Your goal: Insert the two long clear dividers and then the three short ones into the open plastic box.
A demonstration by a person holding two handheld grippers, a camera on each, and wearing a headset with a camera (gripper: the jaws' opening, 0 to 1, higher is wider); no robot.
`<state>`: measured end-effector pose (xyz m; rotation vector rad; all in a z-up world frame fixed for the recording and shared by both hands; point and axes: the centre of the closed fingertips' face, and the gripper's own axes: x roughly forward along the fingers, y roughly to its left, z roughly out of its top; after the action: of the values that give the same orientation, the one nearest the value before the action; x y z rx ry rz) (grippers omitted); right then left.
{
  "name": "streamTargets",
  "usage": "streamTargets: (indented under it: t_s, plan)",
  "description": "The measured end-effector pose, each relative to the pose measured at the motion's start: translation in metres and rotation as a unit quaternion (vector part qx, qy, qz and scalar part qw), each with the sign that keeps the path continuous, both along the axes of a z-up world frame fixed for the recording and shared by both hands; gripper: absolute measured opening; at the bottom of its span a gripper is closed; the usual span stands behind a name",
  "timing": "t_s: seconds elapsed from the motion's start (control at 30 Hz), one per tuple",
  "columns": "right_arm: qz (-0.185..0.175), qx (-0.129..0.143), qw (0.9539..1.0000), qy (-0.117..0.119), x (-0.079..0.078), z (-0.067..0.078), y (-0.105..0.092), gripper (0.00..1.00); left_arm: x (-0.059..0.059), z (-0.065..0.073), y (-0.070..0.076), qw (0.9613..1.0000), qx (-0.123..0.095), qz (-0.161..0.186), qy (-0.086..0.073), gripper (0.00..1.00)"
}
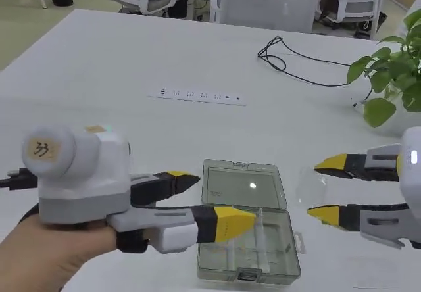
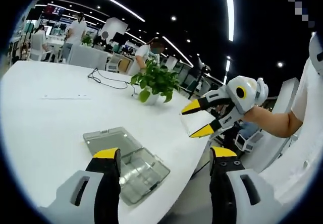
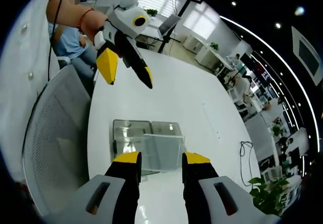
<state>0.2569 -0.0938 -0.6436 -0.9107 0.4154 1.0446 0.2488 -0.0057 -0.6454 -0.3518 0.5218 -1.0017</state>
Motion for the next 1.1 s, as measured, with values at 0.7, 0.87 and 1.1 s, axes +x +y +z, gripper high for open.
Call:
streamTargets:
  t_s: [0.7, 0.87, 1.1]
  plan:
    - [0.04, -0.029, 0.998, -0.04, -0.015, 0.006, 0.031, 0.32, -0.003, 0.013, -0.033, 0.9947, -0.064, -0.031, 0.074, 0.44]
    - [0.051, -0.034, 0.9971, -0.044, -0.017, 0.006, 0.039, 0.32, -0.006, 0.013, -0.039, 0.9932, -0.068, -0.042, 0.084, 0.38]
    - [0.066, -0.039, 0.996, -0.047, -0.02, 0.008, 0.049, 0.32, -0.009, 0.012, -0.043, 0.9924, -0.071, -0.047, 0.089, 0.31]
